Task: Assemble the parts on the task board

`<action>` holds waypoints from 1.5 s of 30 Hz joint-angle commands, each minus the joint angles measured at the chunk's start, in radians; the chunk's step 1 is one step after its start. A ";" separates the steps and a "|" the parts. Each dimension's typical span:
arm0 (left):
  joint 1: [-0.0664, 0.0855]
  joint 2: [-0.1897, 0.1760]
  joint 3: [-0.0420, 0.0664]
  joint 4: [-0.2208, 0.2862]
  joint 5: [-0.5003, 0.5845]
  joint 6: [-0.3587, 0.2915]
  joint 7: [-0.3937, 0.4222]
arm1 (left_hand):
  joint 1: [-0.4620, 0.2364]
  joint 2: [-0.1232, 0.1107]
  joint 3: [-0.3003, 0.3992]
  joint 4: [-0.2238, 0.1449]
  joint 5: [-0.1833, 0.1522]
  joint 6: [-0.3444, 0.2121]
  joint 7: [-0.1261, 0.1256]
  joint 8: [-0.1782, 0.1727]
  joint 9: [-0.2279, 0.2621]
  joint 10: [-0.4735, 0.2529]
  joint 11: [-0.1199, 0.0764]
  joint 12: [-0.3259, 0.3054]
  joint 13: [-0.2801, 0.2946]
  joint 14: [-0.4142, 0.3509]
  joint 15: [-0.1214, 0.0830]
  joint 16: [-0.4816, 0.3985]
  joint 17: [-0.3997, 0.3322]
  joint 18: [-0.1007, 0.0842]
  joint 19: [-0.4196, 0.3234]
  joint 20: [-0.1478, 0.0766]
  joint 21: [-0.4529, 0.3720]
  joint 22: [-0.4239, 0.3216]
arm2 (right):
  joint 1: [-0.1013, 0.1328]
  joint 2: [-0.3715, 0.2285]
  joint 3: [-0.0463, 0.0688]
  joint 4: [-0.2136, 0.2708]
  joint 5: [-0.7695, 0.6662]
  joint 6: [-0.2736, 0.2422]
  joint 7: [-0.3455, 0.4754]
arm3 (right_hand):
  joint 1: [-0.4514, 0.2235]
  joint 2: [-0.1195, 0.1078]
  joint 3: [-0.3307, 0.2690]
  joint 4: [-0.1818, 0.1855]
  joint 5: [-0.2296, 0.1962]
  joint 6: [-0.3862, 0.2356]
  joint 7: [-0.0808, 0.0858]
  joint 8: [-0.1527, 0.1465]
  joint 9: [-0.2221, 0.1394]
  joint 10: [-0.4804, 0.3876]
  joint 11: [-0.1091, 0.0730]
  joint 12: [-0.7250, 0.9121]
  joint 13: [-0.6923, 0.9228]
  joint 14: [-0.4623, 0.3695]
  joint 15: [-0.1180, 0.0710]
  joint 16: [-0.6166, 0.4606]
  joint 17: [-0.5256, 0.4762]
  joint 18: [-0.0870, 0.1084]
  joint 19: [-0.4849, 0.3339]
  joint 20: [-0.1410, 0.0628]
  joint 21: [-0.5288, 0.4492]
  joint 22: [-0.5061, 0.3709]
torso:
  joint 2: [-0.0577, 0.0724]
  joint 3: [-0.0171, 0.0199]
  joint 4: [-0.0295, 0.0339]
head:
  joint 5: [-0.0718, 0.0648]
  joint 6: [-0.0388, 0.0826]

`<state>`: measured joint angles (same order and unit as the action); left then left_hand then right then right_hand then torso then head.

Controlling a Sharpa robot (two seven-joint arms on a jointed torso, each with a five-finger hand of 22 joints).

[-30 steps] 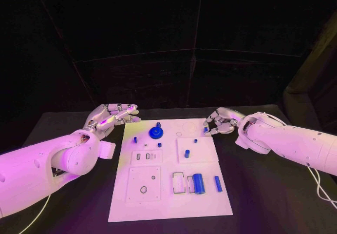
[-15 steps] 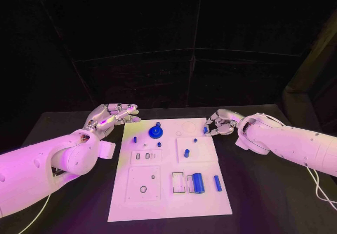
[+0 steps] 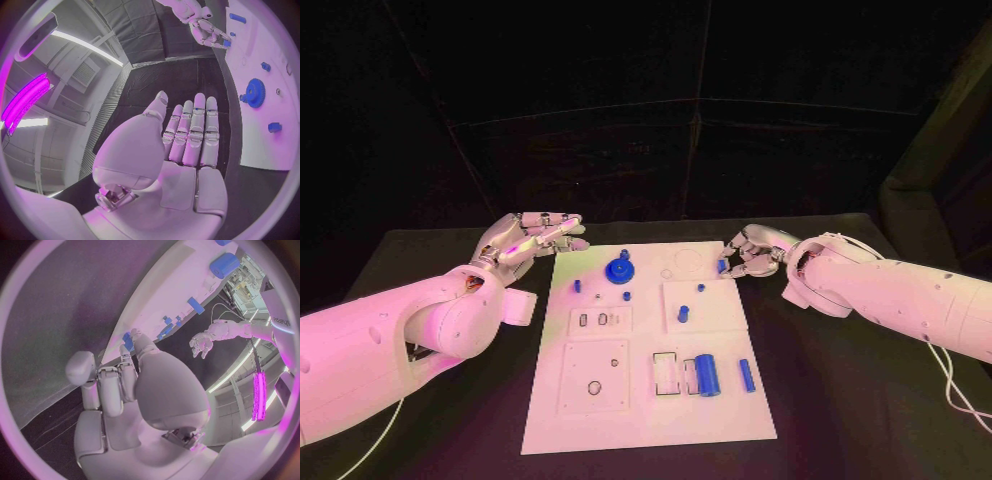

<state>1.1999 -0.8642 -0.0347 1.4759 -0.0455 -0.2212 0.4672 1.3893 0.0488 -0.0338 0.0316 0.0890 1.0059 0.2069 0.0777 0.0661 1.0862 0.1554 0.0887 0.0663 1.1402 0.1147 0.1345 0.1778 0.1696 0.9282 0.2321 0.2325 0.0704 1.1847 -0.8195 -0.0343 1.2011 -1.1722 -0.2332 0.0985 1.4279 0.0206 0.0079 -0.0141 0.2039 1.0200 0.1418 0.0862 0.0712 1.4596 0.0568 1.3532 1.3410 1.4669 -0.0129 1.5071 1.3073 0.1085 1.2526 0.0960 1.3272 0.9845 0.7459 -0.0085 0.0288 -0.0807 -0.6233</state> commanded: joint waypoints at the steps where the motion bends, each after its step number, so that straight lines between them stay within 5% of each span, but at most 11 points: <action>1: 0.001 0.001 0.001 0.001 -0.003 0.012 0.002 | 0.002 0.005 0.000 -0.007 -0.004 0.003 0.002 -0.006 -0.001 0.009 0.001 -0.005 -0.001 0.006 0.000 -0.004 0.001 0.015 0.008 -0.001 -0.006 -0.001 | 0.001 0.002 0.000 0.001 -0.004 0.006 -0.001 | -0.007 0.004 0.007 0.000 -0.008 0.004 0.000 0.001 -0.003 0.005 -0.004 0.004 0.067 0.073 -0.006 0.003 0.109 0.004 0.000 -0.005 0.004 0.002 | 0.000 0.0001 0.0002 | -0.002 0.000; 17: 0.001 0.001 0.000 0.000 -0.003 0.013 0.000 | 0.002 0.005 0.000 -0.007 -0.004 0.003 0.002 -0.006 -0.001 0.009 0.001 -0.005 -0.001 0.006 0.000 -0.004 0.001 0.015 0.008 -0.001 -0.006 -0.001 | 0.001 0.007 0.000 0.000 -0.004 -0.003 -0.004 | -0.018 0.010 0.017 0.000 -0.005 0.005 0.001 -0.004 -0.004 0.008 -0.003 0.008 0.070 0.074 -0.006 0.006 0.115 0.002 0.004 -0.005 0.007 0.009 | 0.000 0.0001 0.0008 | -0.005 -0.004; 30: 0.001 0.000 0.000 0.002 -0.003 0.012 -0.002 | 0.003 0.005 0.000 -0.009 -0.005 0.002 0.003 -0.007 -0.001 0.008 0.001 -0.006 -0.001 0.006 0.000 -0.005 0.002 0.015 0.008 -0.001 -0.007 -0.001 | 0.001 0.006 0.000 -0.001 -0.002 -0.022 0.002 | -0.011 0.066 0.114 -0.027 -0.036 0.096 -0.032 0.027 0.006 0.015 -0.030 0.020 0.080 0.076 -0.027 0.009 0.125 0.001 0.013 -0.021 0.015 0.023 | 0.000 -0.0002 0.0000 | -0.003 -0.005; 38: 0.001 -0.001 0.000 0.002 -0.003 0.012 -0.003 | 0.003 0.005 0.000 -0.009 -0.005 0.002 0.003 -0.007 -0.001 0.008 0.001 -0.006 -0.001 0.006 0.000 -0.005 0.002 0.015 0.008 -0.001 -0.007 -0.001 | 0.001 0.002 0.000 0.018 0.019 -0.087 0.015 | -0.024 0.067 0.147 -0.037 -0.038 0.109 -0.037 0.029 0.006 0.018 -0.035 0.023 0.082 0.077 -0.032 0.011 0.131 -0.002 0.019 -0.028 0.020 0.034 | -0.001 -0.0002 0.0013 | -0.004 -0.005; 45: 0.001 -0.003 0.000 0.006 -0.003 0.010 -0.003 | 0.003 0.005 0.000 -0.009 -0.005 0.002 0.003 -0.007 -0.001 0.008 0.001 -0.006 -0.001 0.006 0.000 -0.005 0.002 0.015 0.008 -0.001 -0.007 -0.001 | 0.003 -0.020 0.001 0.084 0.034 -0.129 -0.018 | -0.057 0.053 0.163 -0.035 -0.038 0.112 -0.039 0.026 0.004 0.019 -0.037 0.021 0.081 0.078 -0.034 0.012 0.132 -0.002 0.020 -0.030 0.021 0.036 | -0.005 -0.0029 0.0000 | 0.000 -0.002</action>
<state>1.1998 -0.8666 -0.0353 1.4786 -0.0455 -0.2199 0.4621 1.3893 0.0489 -0.0366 0.0288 0.0890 1.0059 0.2069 0.0777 0.0661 1.0863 0.1554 0.0887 0.0662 1.1402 0.1147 0.1346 0.1786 0.1696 0.9282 0.2321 0.2325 0.0707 1.1847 -0.8407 -0.0341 1.2781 -1.1549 -0.3102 0.0941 1.3856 0.0706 0.1556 -0.0563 0.1623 1.0869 0.1293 0.1035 0.0689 1.4650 0.0264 1.3710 1.3468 1.4669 -0.0415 1.5158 1.3076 0.1084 1.2735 0.0739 1.3435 1.0197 0.7428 -0.0100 0.0292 -0.0820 -0.6262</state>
